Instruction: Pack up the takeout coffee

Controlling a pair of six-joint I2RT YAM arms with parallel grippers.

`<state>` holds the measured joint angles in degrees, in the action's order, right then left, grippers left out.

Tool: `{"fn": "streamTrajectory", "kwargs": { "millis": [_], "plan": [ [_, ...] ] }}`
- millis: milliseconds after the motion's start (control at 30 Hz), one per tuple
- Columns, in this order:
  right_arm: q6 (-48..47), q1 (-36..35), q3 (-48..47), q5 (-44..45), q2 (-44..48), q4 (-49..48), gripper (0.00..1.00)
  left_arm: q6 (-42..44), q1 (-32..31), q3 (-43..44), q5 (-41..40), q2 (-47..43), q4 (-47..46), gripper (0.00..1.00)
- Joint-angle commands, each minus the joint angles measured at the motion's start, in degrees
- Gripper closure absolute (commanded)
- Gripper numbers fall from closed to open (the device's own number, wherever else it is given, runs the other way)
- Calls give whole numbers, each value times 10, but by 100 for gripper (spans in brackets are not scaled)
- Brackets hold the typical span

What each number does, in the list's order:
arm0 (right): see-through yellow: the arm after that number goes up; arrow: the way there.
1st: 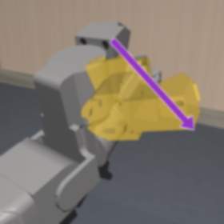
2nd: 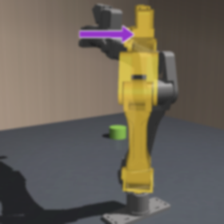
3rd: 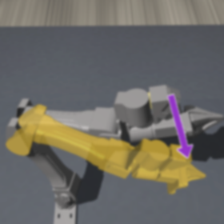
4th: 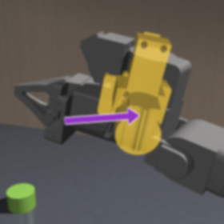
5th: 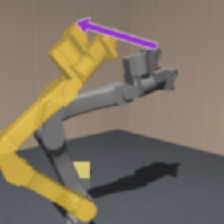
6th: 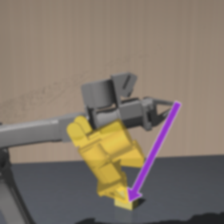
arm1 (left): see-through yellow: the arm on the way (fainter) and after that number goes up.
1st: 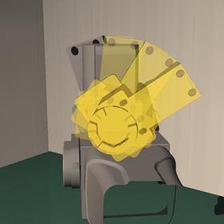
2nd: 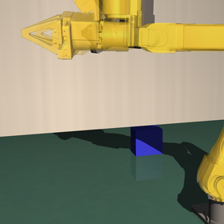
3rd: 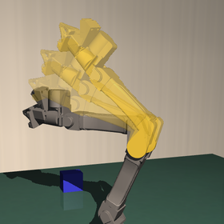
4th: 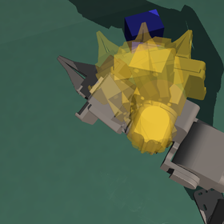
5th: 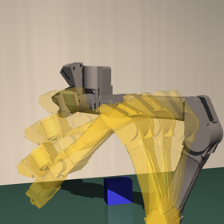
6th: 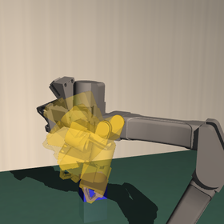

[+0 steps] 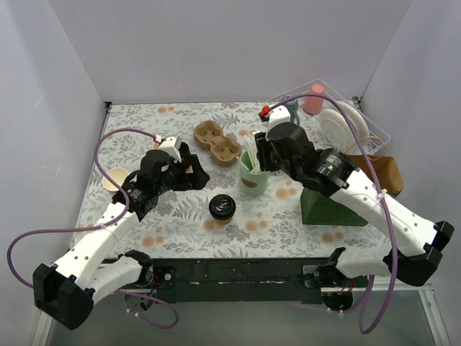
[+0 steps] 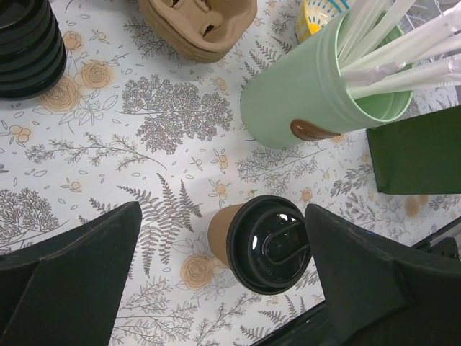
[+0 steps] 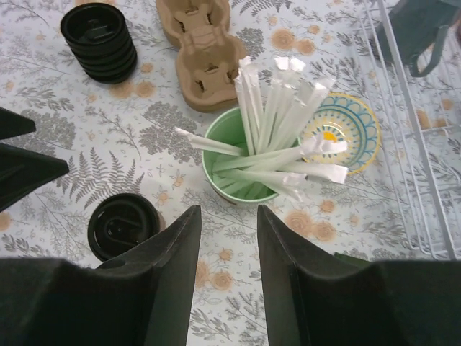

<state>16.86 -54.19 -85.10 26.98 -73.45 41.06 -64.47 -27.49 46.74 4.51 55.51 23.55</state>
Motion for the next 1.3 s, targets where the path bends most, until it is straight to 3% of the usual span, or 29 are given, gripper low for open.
{"fn": "streamTrajectory", "kwargs": {
  "millis": [0,133,367,433,567,733,900,1133,1267],
  "plan": [
    [-22,4,-13,23,38,24,54,42,2,35,3,19,-2,4],
    [-11,4,9,-8,75,16,55,56,2,107,-19,79,11,7],
    [-11,4,18,54,108,43,55,92,2,195,-28,164,11,7],
    [-19,4,20,44,121,39,55,122,2,221,-72,182,4,8],
    [-28,4,32,13,141,41,55,180,2,281,-76,266,1,11],
    [-14,4,22,79,153,89,55,185,2,367,-97,343,33,12],
    [-25,14,13,153,146,118,48,167,2,345,-46,329,20,11],
    [-28,34,15,84,133,102,44,130,-9,246,44,237,88,9],
    [-34,37,37,61,151,77,42,92,-64,183,10,170,121,2]
  ]
}}
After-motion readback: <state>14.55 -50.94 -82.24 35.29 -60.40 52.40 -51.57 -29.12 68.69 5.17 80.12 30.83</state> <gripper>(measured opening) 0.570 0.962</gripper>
